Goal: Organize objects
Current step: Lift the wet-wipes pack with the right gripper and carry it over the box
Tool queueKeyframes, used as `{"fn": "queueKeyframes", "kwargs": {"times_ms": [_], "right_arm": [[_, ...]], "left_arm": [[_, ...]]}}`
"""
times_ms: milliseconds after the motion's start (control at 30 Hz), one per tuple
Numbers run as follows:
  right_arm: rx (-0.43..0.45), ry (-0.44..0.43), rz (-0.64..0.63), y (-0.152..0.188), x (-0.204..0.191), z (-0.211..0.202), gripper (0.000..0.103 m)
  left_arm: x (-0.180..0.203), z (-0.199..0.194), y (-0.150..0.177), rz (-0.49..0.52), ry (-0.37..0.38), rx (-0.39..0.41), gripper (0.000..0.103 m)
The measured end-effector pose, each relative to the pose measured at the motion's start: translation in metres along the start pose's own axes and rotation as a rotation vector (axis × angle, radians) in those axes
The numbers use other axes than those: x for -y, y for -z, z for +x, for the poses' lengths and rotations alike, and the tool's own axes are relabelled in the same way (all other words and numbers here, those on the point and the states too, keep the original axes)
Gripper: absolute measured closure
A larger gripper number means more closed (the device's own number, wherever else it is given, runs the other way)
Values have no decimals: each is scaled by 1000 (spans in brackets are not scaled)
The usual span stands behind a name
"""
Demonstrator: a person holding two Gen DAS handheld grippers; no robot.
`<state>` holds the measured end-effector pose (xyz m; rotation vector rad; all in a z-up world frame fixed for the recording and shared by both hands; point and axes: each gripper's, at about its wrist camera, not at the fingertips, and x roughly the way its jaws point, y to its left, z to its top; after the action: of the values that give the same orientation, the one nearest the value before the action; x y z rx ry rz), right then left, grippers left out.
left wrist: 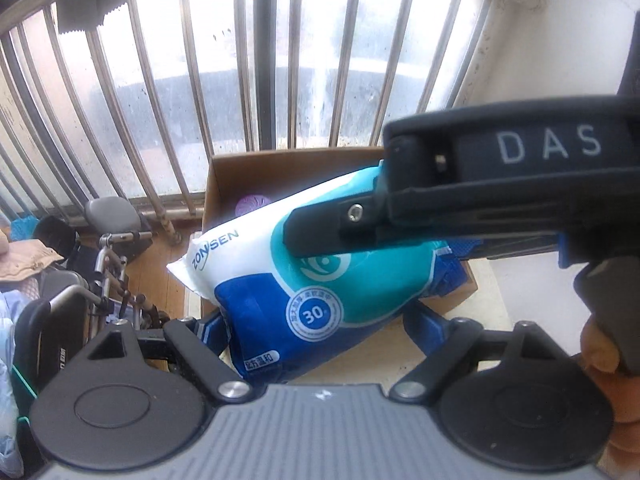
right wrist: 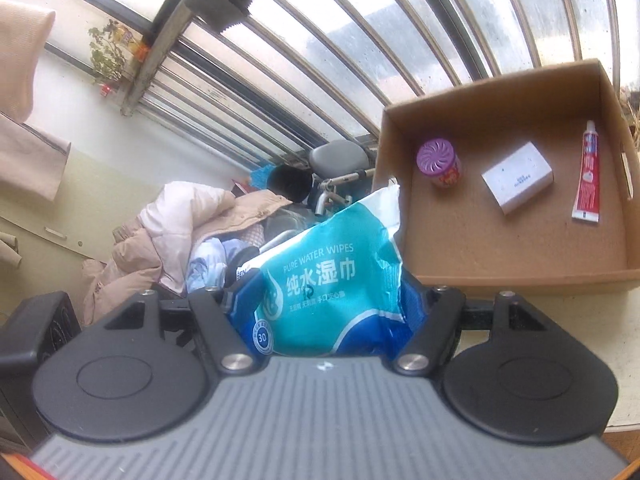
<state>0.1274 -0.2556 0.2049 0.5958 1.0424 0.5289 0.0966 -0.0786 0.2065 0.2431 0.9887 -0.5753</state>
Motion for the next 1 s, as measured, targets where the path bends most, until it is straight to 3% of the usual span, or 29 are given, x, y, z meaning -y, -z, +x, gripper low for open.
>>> {"fn": "queueKeyframes", "kwargs": {"times_ms": [267, 1000], "right_arm": [[47, -4, -35, -14, -30, -30, 34], [54, 32, 29, 20, -34, -36, 34]], "left_arm": [[7, -25, -10, 1, -12, 74, 14], [23, -41, 4, 13, 15, 57, 14]]}}
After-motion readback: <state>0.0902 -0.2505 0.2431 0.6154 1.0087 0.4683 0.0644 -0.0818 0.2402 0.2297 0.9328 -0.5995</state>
